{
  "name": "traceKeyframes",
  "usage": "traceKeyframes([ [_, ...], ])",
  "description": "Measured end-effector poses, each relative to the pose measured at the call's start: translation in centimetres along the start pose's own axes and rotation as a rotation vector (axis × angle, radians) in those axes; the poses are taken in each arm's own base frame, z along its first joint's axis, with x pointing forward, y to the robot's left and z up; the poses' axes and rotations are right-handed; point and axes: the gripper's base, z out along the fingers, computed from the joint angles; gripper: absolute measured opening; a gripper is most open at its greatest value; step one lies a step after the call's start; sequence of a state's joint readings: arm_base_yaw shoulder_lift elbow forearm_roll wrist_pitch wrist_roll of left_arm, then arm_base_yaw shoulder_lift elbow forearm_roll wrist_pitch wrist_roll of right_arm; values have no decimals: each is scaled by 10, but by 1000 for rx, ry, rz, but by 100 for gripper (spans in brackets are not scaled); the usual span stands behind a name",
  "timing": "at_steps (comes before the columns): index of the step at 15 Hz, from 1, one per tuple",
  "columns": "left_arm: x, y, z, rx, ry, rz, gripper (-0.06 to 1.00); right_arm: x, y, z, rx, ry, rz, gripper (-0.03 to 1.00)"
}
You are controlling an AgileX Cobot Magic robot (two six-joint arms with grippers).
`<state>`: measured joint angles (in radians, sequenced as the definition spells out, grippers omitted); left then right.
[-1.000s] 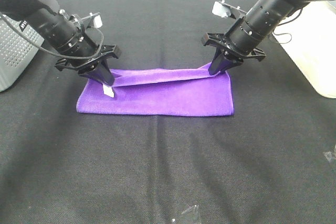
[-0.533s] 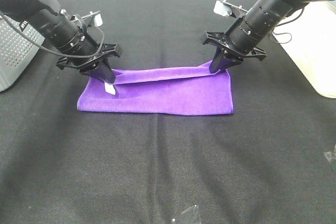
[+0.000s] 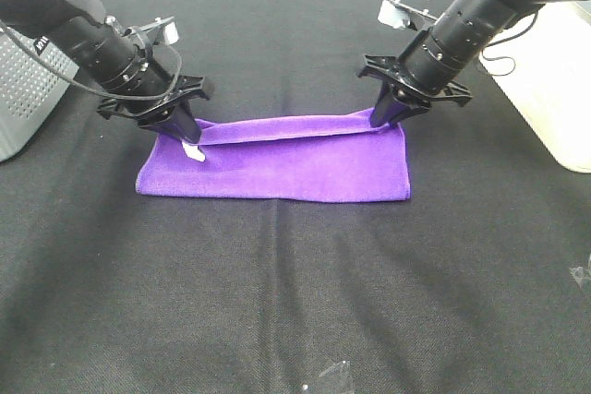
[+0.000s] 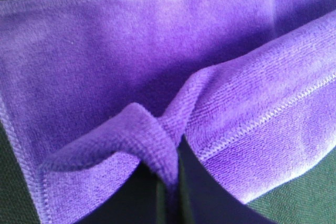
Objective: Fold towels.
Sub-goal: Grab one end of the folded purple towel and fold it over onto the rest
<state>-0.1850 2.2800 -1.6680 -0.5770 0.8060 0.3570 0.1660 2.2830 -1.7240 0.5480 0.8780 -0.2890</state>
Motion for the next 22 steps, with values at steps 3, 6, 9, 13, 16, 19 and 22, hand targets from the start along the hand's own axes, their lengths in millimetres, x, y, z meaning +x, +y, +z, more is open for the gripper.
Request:
traceKeyframes([
  [3, 0, 5, -1, -25, 4, 18, 20, 0, -7, -1, 37, 4, -19, 21],
  [6, 0, 9, -1, -63, 3, 45, 38, 1, -13, -2, 98, 17, -23, 34],
  [9, -2, 14, -2, -125, -16, 18, 65, 1, -17, -3, 141, 11, -5, 52],
  [13, -10, 8, -22, -150, 81, 68, 78, 0, -13, -12, 142, 24, -16, 66],
  [16, -18, 13, -46, -161, 141, 79, 78, 5, 3, -43, 116, 87, -33, 67],
  [19, -10, 52, -49, -53, 216, -17, 78, 12, 7, -50, 102, 158, -33, 67],
  [22, -8, 65, -42, 13, 215, -42, 78, 13, 7, -50, 100, 168, -33, 67],
])
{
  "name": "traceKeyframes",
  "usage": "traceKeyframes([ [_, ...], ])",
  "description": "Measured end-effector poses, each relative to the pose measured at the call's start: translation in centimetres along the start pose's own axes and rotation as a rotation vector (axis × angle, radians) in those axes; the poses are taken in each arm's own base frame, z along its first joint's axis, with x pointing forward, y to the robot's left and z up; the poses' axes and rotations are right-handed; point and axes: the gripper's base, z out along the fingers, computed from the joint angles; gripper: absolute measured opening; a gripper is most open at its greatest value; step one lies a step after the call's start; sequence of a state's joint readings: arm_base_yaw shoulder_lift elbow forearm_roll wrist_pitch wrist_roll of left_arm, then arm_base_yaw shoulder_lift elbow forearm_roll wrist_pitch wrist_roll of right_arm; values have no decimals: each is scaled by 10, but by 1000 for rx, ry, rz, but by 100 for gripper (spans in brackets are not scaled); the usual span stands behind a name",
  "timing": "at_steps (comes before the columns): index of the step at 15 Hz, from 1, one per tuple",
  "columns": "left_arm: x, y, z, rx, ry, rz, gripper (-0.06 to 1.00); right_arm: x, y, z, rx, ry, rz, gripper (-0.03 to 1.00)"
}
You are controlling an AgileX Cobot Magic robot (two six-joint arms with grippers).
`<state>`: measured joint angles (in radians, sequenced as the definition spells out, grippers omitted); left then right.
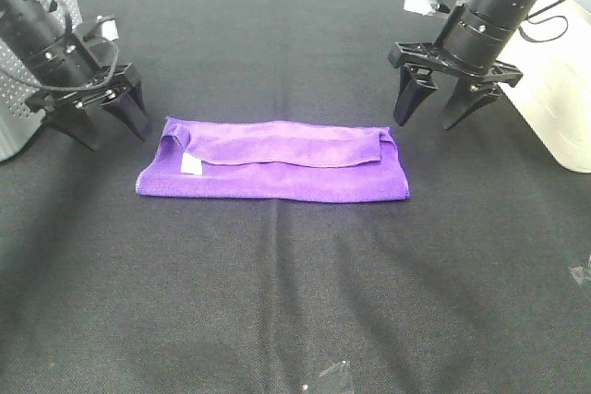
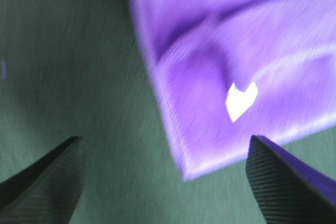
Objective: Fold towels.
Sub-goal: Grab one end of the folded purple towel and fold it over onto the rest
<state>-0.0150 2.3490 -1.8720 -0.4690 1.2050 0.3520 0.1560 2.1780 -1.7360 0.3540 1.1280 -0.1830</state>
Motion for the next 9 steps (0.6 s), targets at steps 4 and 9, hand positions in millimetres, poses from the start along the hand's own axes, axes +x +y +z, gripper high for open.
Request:
traceKeyframes([
  [4, -1, 14, 21, 115, 2, -38, 78, 1, 0, 0, -2, 11, 0, 67],
  [9, -2, 17, 36, 168, 19, -69, 77, 1, 0, 0, -2, 11, 0, 67],
])
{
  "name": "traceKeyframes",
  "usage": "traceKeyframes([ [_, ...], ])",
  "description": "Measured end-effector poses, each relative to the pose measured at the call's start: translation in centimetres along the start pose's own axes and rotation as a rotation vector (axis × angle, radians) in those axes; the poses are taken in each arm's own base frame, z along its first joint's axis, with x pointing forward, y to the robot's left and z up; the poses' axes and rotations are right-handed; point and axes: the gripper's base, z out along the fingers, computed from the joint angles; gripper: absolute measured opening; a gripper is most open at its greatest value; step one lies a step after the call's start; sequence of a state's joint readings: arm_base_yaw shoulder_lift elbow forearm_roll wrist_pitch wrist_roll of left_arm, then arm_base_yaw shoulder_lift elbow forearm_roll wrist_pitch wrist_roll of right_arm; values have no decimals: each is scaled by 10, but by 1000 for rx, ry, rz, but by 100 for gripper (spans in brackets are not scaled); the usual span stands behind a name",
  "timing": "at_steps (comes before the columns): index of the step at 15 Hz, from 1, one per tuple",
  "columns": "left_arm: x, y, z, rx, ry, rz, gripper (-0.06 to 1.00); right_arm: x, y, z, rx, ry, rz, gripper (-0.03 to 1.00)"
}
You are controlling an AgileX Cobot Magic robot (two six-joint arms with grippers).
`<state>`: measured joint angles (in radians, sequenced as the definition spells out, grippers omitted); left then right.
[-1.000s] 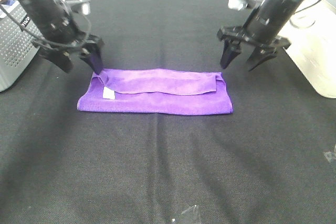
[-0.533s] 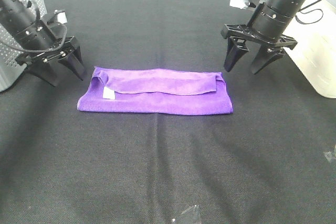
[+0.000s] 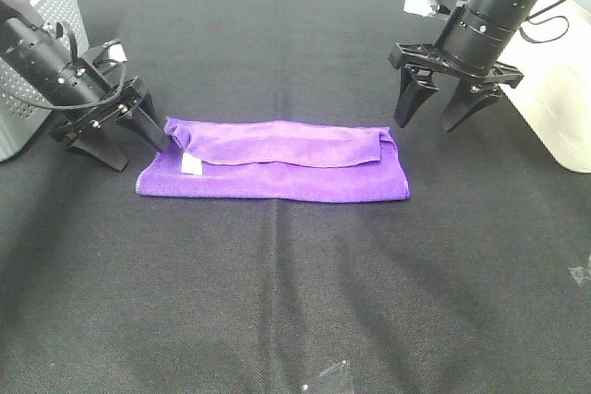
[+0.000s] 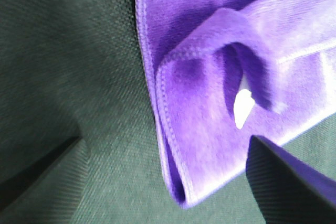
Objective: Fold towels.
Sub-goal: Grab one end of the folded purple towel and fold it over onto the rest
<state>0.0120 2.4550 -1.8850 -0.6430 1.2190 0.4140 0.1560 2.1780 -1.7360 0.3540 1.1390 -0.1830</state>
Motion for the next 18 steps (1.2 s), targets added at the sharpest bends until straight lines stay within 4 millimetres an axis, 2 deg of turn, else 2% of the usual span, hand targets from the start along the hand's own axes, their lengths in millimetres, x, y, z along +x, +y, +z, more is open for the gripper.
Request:
traceKeyframes([
  [7, -1, -3, 5, 24, 3, -23, 77, 0, 0, 0, 0, 0, 0, 67],
  [12, -8, -34, 38, 87, 46, 5, 76, 0, 0, 0, -1, 3, 0, 67],
  [13, -12, -47, 48, 94, 50, 32, 75, 0, 0, 0, -1, 3, 0, 67],
  [15, -13, -53, 51, 94, 51, 45, 73, 0, 0, 0, -2, 4, 0, 67],
  [16, -14, -54, 53, 87, 53, 50, 68, 0, 0, 0, -2, 4, 0, 67],
  [18, -16, -50, 53, 41, 59, 54, 45, 0, 0, 0, -2, 4, 0, 67],
])
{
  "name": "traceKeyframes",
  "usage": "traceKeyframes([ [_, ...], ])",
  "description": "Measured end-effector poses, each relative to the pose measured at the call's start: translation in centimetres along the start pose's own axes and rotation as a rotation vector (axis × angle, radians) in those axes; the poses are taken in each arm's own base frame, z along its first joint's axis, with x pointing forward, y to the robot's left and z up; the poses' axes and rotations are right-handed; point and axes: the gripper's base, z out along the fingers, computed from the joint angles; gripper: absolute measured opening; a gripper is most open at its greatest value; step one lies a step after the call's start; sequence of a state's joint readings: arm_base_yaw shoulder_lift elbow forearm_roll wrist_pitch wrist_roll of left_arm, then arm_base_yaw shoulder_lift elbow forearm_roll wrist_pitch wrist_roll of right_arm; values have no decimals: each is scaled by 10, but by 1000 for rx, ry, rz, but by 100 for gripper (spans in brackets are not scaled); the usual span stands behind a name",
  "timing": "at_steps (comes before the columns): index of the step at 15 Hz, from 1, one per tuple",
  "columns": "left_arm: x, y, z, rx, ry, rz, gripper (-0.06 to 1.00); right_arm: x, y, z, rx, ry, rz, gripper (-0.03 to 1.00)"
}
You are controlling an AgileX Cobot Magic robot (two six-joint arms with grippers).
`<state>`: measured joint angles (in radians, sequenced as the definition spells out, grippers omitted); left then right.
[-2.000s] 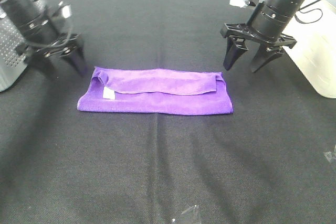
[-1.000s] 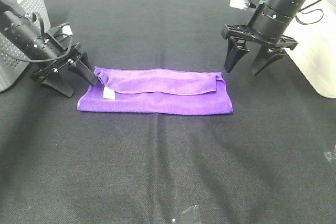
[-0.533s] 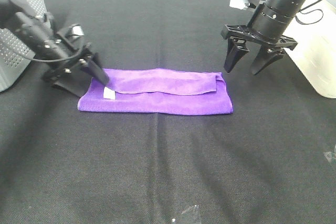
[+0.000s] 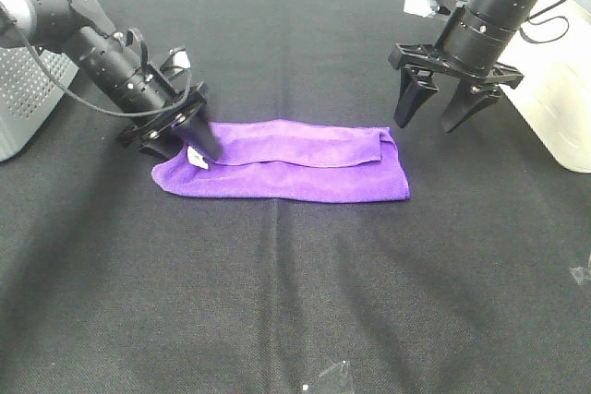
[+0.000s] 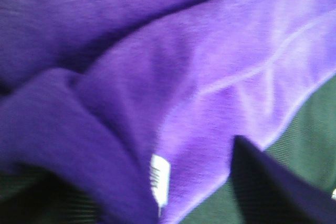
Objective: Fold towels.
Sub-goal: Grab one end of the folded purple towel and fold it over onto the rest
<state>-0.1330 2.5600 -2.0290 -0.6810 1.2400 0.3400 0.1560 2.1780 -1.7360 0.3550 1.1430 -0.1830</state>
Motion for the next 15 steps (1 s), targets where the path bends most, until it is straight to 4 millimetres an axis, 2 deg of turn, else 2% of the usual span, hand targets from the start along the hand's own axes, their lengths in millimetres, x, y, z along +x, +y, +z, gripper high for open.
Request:
traceKeyframes([
  [2, -1, 4, 1, -42, 2, 14, 12, 0, 0, 0, 0, 0, 0, 67],
  [3, -2, 5, 1, -48, 3, 16, 4, 0, 0, 0, 0, 1, 0, 67],
  [7, -2, 2, -11, -145, 4, 86, 3, 2, 0, 0, -3, 19, 0, 67],
  [11, -2, 6, -74, -220, -107, 87, 3, 2, 0, 0, -4, 27, 0, 67],
  [12, -1, 2, -97, -237, -150, 94, 3, 3, 0, 0, -5, 31, 0, 67],
  [14, 1, -11, -113, -250, -182, 133, 3, 4, 1, 0, -7, 44, 0, 67],
  [15, 1, -17, -113, -251, -184, 151, 3, 4, 1, 0, -8, 48, 0, 67],
])
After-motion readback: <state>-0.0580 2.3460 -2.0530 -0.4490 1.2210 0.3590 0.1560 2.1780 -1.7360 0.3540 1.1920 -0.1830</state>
